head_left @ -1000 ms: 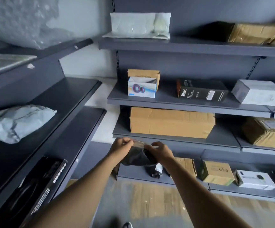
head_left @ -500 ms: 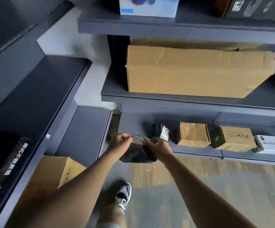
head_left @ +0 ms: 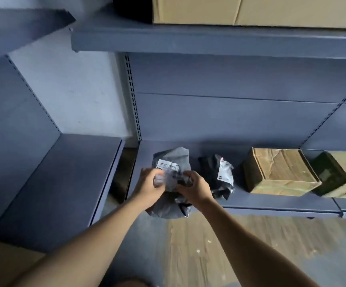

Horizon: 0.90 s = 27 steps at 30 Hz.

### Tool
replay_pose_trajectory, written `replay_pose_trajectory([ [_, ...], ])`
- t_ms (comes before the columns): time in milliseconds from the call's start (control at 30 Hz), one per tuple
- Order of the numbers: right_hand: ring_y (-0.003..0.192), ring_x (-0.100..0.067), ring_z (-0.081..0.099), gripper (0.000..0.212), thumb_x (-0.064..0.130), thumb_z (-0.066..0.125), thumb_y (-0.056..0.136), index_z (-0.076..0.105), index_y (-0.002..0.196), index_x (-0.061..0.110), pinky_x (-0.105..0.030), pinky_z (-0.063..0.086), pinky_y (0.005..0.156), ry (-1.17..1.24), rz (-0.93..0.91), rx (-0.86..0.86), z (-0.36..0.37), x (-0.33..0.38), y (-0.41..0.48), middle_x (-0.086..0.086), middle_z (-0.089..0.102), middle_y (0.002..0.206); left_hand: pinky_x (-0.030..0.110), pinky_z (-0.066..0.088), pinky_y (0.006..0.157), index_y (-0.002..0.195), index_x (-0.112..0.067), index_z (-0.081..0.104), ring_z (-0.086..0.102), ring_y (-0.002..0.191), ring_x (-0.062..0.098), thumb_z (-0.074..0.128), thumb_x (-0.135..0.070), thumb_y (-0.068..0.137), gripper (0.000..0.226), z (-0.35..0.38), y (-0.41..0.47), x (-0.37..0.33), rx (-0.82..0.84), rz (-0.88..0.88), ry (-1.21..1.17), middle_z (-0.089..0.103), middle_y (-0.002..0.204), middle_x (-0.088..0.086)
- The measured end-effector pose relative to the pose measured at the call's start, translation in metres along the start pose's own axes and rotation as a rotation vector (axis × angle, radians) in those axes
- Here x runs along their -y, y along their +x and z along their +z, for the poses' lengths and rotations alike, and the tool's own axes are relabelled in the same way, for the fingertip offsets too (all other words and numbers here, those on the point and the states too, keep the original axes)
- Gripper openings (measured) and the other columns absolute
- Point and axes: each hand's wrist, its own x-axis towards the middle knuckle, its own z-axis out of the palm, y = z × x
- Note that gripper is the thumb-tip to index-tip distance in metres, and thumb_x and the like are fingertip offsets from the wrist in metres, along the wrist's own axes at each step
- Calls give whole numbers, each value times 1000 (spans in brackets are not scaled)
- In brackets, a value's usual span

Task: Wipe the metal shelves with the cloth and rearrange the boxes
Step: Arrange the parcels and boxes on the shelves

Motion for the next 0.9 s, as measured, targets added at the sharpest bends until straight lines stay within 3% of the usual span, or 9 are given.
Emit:
replay_pose_trajectory([
  [67,107,-18,64,58,25,86,75,64,128,19,-23,48,87,-27,-63,-7,23,-21,23,-2,68,122,7,38,92,113,-11,67,57,107,19,68,1,77,38,22,15,33,-54,29,11,54,112,7],
  [167,115,-19,59,56,22,87,75,65,126,17,-17,38,84,-28,-98,-15,45,-43,50,-2,64,123,0,32,86,108,-7,66,57,102,20,68,6,72,38,47,32,67,-123,50,25,49,109,3],
  [233,115,-19,59,54,20,86,75,65,125,17,-15,36,82,-38,-95,-18,56,-55,62,-3,62,124,6,37,83,108,-4,66,58,100,21,69,6,73,37,57,39,80,-119,49,28,49,110,4],
  [333,116,-17,58,52,21,84,77,65,125,18,-17,38,87,-43,-92,-9,69,-66,79,0,60,125,30,49,84,114,-5,64,58,102,21,72,-1,78,37,63,51,91,-86,45,47,50,117,7],
  [400,118,-16,57,50,20,83,80,64,126,18,-19,40,91,-55,-103,2,76,-71,88,0,59,127,37,52,83,117,-5,62,59,103,22,73,-3,80,39,68,57,100,-85,49,50,50,120,7],
  [600,132,-18,48,52,12,72,88,58,138,12,-9,28,98,-89,-64,34,88,-82,105,-4,49,145,36,53,83,125,-8,58,59,107,23,70,-9,85,42,79,67,111,-45,-5,80,50,130,5],
  [733,132,-22,47,51,11,60,94,51,145,9,-18,33,103,-114,-40,91,91,-78,116,-4,47,146,24,47,88,139,-13,49,55,114,14,65,-16,94,48,76,79,108,78,-61,61,44,145,-1],
  [900,131,-24,51,56,28,62,94,48,147,17,-41,46,107,-67,30,154,80,-65,103,-2,47,147,26,33,109,155,-22,32,32,148,20,60,-30,100,62,51,68,83,193,-154,67,18,167,-1],
])
